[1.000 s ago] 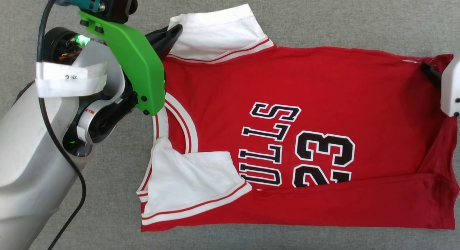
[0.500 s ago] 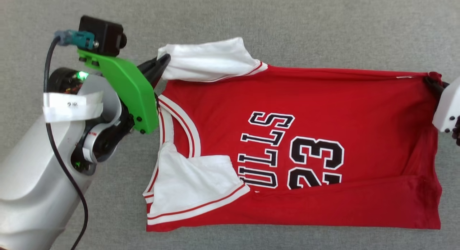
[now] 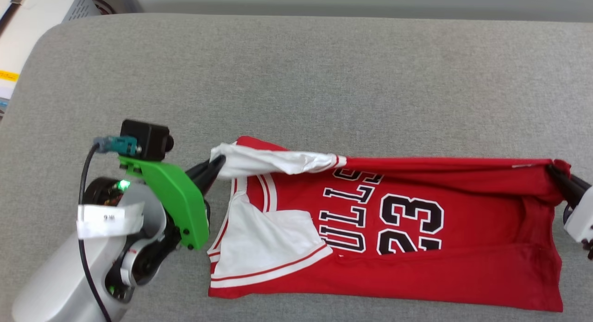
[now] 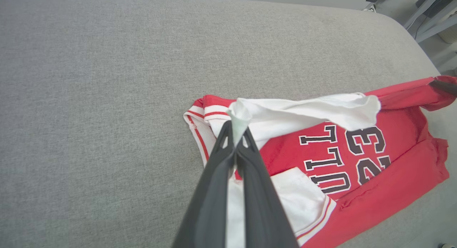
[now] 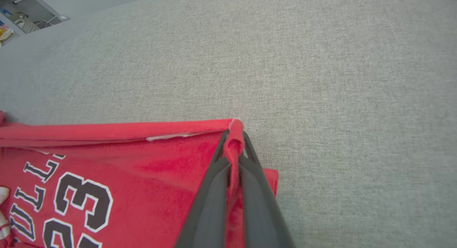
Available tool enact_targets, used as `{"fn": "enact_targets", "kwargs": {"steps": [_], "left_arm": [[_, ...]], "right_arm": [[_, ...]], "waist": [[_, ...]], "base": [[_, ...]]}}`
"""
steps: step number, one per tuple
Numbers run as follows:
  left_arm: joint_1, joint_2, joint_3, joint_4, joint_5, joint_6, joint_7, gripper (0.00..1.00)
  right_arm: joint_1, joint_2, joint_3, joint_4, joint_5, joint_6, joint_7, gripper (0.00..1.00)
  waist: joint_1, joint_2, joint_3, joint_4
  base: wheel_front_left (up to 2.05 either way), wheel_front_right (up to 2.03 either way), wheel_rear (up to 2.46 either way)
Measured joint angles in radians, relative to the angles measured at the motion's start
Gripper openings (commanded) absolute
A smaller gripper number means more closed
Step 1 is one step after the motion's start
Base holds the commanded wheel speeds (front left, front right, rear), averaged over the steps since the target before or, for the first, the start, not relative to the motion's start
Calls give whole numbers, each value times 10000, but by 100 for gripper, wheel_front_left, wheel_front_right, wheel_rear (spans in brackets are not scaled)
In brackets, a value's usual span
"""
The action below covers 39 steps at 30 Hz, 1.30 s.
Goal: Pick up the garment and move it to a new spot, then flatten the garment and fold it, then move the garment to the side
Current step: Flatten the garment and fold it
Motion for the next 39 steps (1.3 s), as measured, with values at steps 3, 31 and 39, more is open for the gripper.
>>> {"fn": "enact_targets", "kwargs": {"steps": [3, 31, 39], "left_arm": [[567, 130, -29, -153, -13, 186, -109, 0], [2601, 157, -1041, 811, -299, 84, -96, 100], [2610, -75, -640, 890, -305, 146, -1003, 100]], "right_arm": [[551, -236, 182, -483, 309, 2, 90, 0], [1898, -3599, 4215, -2391, 232, 2, -897, 100], [1902, -3482, 3684, -2178, 1277, 2, -504, 100]], "waist": [[0, 0, -131, 83], [0, 0, -374, -180], [0, 0, -931, -295]], "base": [[0, 0, 0], [0, 0, 0], [0, 0, 0]]}}
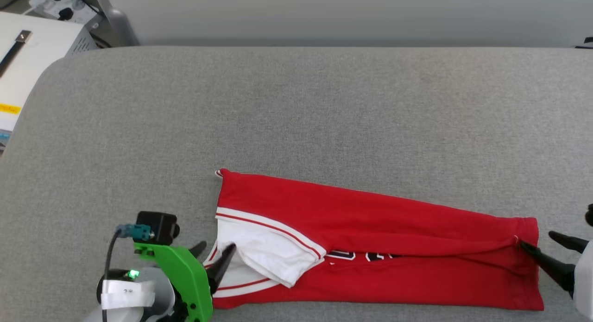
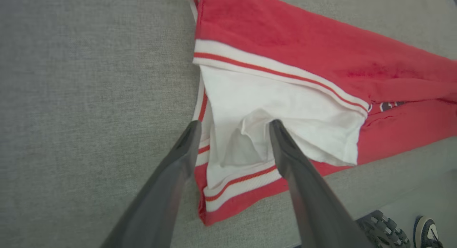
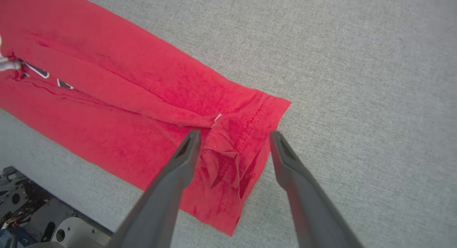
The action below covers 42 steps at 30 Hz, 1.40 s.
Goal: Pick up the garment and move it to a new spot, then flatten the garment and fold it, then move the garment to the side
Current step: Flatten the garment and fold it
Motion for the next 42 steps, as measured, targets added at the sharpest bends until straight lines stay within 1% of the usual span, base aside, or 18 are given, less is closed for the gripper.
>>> {"fn": "enact_targets", "kwargs": {"steps": [4, 7, 9, 16, 20, 23, 29, 32, 36, 42], "left_arm": [[1, -272, 399, -15, 21, 90, -934, 100], [-1, -441, 571, 13, 263, 117, -1733, 100], [-2, -533, 633, 121, 606, 109, -2299, 100], [-14, -755, 836, 662, 1494, -67, -4349, 100], [-23, -823, 903, 1012, 1983, -81, -5058, 100], [-33, -894, 976, 1239, 2067, -240, -5256, 100], [-58, -1016, 1172, 1461, 2311, -366, -5396, 100], [-149, -1035, 1273, 1511, 2393, -426, -5400, 100], [-227, -1070, 1363, 1574, 2431, -462, -5448, 100], [-250, -1101, 1473, 1699, 2454, -539, -5473, 100]], "right_arm": [[181, 541, -1001, 343, 385, 0, 640, 100], [376, 1285, -1877, 736, 431, -4, 1175, 100], [525, 1845, -2403, 905, 353, -4, 1515, 100], [684, 3626, -4190, 1482, -397, -4, 2274, 100], [682, 4335, -5007, 1887, -951, -4, 2698, 100], [662, 4769, -5417, 2111, -1160, -4, 3060, 100], [438, 5124, -5921, 2452, -1526, -4, 3580, 100], [381, 5260, -5994, 2592, -1534, -4, 3816, 100], [267, 5386, -5912, 2573, -1413, -21, 4096, 100], [154, 5559, -5628, 2468, -1093, -90, 4117, 100]], "waist": [[0, 0, -252, -56], [0, 0, -355, -86], [0, 0, -360, -77], [0, 0, -230, 23], [0, 0, -119, 108], [1, 0, -18, 175], [0, 0, 198, 307], [0, 0, 330, 372], [0, -1, 481, 438], [0, -1, 512, 445]], "base": [[0, 0, 0], [0, 0, 0], [0, 0, 0], [0, 0, 0], [0, 0, 0], [0, 0, 0], [0, 0, 0], [0, 0, 0], [0, 0, 0], [0, 0, 0]]}}
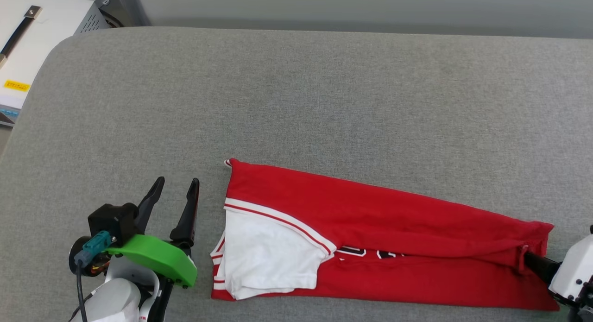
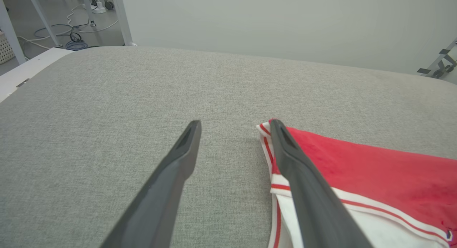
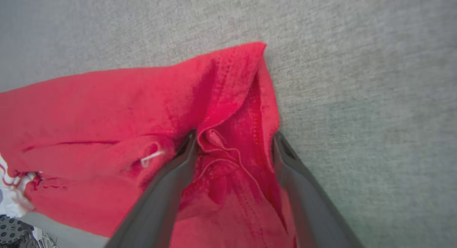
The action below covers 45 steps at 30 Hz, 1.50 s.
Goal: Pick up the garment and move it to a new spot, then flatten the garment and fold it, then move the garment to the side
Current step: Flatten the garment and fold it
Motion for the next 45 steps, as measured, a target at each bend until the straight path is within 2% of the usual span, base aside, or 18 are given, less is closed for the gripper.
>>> {"fn": "enact_targets", "kwargs": {"steps": [1, 2, 3, 4, 9, 14, 19, 27, 31, 38, 45], "left_arm": [[-2, 0, 27, 8, 0, -8, 0, 100], [-7, 0, 77, 38, 2, -10, 0, 100], [-7, 0, 84, 42, 2, -10, 0, 100], [-7, 2, 86, 48, 2, -12, 0, 100], [-5, 2, 100, 86, 0, -12, -2, 100], [-4, 0, 94, 100, -2, -10, -2, 100], [-4, -17, 94, 121, -8, -10, -2, 100], [-3, -96, 25, 226, -35, -12, -2, 100], [-1, -125, 10, 293, -63, -12, -6, 100], [54, -245, 10, 420, -92, -21, -12, 100], [320, -424, 21, 508, -138, -52, -12, 100]], "right_arm": [[-35, 38, 69, 2, 48, 0, 0, 100], [-79, 117, 238, 23, 130, 2, -8, 49], [-91, 119, 268, 52, 130, 2, -29, 16], [-105, 111, 293, 73, 128, 2, -73, 0], [-106, 153, 420, 297, 234, 50, -366, 0], [-111, -67, 362, 437, 261, 100, -706, 0], [-145, -504, 180, 660, 203, 105, -1032, 0], [-511, -1317, -652, 1383, -324, 100, -1609, 0], [-640, -1530, -821, 1486, -447, 100, -1611, 0], [-504, -1442, -466, 566, -451, 88, -1220, 0], [340, -988, -182, -957, -380, 88, -355, 0]], "waist": [[0, 0, -6, -4], [0, 0, -52, -15], [0, 0, -73, -18], [0, 0, -92, -20], [0, 0, -234, -53], [0, 0, -341, -95], [0, 0, -400, -120], [0, 0, -496, -130], [0, 0, -616, -139], [1, 0, -1005, -162], [0, 1, -1578, -150]], "base": [[0, 0, 0], [0, 0, 0], [0, 0, 0], [0, 0, 0], [0, 0, 0], [0, 0, 0], [0, 0, 0], [0, 0, 0], [0, 0, 0], [0, 0, 0], [0, 0, 0]]}}
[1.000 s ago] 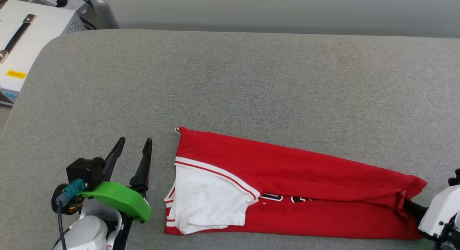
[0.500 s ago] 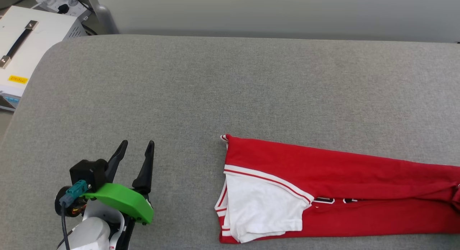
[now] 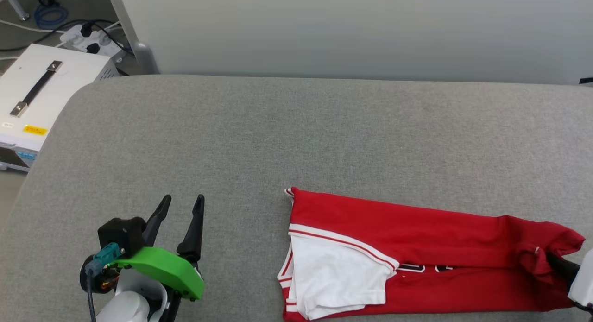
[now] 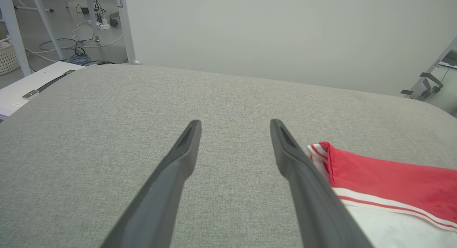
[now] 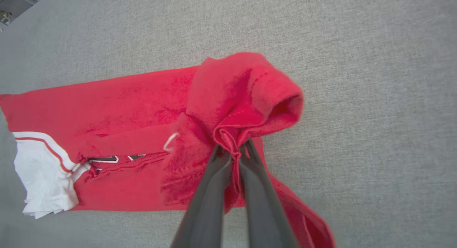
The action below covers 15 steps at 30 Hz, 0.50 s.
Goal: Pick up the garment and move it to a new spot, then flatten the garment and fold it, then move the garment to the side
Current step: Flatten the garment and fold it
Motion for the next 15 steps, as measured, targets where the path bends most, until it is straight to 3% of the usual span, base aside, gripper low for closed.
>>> {"fn": "enact_targets", "kwargs": {"steps": [5, 15], "left_arm": [[196, -142, 79, 54, -29, -59, 0, 100], [479, -357, 428, 171, 15, -190, 0, 100]], "right_arm": [[447, 794, 63, -1152, -77, -2, 811, 0], [509, 3521, 755, -2694, -525, -2, 2205, 0]], "waist": [[0, 0, -379, 89], [0, 0, -792, 445]], "base": [[0, 0, 0], [0, 0, 0]]}}
